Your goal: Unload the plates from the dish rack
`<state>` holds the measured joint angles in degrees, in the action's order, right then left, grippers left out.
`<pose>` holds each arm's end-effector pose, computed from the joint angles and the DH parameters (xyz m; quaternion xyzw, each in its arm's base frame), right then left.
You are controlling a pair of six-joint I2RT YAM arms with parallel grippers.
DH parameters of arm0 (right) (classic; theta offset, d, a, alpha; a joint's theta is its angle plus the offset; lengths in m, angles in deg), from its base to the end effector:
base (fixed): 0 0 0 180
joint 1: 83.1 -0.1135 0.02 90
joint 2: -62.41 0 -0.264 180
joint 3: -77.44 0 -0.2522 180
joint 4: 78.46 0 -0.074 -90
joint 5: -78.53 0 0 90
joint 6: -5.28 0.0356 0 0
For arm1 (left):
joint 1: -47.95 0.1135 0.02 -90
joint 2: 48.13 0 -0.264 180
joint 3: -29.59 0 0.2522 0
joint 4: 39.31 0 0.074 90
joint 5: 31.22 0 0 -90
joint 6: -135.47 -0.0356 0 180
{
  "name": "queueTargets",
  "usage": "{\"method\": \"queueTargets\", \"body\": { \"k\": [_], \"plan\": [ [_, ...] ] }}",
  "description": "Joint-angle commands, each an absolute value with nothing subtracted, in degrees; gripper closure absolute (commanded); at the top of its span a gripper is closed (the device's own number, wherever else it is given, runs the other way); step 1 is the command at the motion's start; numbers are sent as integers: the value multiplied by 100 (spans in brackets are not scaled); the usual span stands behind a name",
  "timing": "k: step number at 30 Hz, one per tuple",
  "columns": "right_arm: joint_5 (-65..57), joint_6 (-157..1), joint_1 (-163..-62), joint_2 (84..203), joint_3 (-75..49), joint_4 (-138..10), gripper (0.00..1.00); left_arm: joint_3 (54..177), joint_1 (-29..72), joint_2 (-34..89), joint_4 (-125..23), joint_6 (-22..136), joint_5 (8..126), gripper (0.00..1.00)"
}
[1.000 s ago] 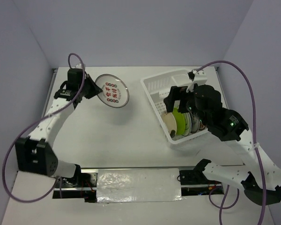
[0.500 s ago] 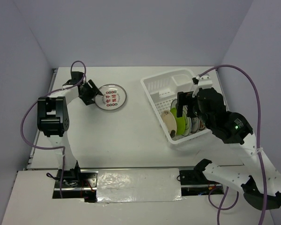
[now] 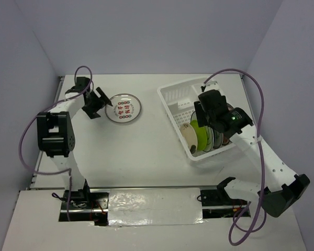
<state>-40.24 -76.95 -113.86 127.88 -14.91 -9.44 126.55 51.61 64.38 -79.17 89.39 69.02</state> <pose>0.1943 0.0957 0.3721 -0.0900 0.9009 -0.1005 0.4125 0.4255 0.0209 0.2000 -0.3593 0.8809 -0.1819 0.2487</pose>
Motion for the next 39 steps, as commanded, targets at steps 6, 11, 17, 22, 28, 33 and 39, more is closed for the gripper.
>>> {"method": "queueTargets", "body": {
  "k": [6,11,17,22,28,33,39],
  "plan": [
    [-4179,-8032,-11307,13307,-1470,-1091,47,11332,5155,2356,-8461,8179,6256,0],
    [-4301,-7971,-11316,13386,-1769,-1337,52,10769,5120,877,-8629,7204,6826,1],
    [-4513,-7971,-11325,13641,-2138,-1434,73,9566,5120,-153,-8287,6973,7012,0],
    [-5005,-7962,-11430,13659,-2288,-1408,90,9256,5120,-50,-8320,6886,6792,0],
    [-5348,-8006,-11465,13439,-2314,-1469,100,9195,5120,48,-8286,6885,6933,0],
    [-5594,-8067,-11605,13378,-2069,-1321,100,9142,5120,-93,-8233,6903,6924,0],
    [-6182,-8419,-11799,13377,-1506,-1162,100,9134,5076,-102,-8233,6912,6951,0]
  ]
}}
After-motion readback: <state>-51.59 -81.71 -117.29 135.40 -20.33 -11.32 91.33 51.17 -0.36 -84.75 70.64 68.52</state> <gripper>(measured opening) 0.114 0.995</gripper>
